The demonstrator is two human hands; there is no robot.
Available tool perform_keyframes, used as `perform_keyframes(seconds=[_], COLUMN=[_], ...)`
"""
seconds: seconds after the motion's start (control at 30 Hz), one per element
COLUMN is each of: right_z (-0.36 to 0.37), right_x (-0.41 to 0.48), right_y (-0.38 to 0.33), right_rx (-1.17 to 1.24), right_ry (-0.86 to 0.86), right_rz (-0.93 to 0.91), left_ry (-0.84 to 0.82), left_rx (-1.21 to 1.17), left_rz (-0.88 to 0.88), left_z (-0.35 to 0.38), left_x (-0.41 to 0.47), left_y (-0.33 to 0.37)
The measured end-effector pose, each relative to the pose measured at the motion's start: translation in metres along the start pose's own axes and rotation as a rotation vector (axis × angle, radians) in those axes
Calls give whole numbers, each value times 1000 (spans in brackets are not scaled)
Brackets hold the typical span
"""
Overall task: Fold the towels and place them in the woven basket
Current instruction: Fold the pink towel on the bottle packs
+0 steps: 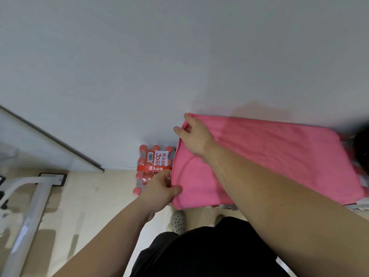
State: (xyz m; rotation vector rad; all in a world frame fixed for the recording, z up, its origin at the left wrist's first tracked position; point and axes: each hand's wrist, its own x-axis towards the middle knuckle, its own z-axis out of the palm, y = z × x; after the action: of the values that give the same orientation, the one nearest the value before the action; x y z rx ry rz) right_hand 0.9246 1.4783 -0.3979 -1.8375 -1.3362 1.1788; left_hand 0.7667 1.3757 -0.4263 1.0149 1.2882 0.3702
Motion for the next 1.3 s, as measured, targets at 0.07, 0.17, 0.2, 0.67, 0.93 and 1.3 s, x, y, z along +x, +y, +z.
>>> perform_keyframes(seconds=[0.07,0.17,0.2,0.67,0.93,1.3], right_z=[6,8,6,-98,-209,-302], right_x=[1,2,2,-14,-35,-41], right_y=[-2,-6,-8,24,81,184], right_rx=[26,52,60,167,268,-27], right_ry=[-29,-46,-46,224,274,129], right_rz=[-13,-17,-31,-67,-108,43], left_ry=[36,83,100,-219,-286,-15], left_rx=[-15,-71,-83,-35,157,655], left_rz=[32,88,106,253,297,390], left_z=[-8,-17,-19,75,203,345], left_x=[-5,-14,-17,-10,5,31], left_y=[-3,-2,-2,60,103,123])
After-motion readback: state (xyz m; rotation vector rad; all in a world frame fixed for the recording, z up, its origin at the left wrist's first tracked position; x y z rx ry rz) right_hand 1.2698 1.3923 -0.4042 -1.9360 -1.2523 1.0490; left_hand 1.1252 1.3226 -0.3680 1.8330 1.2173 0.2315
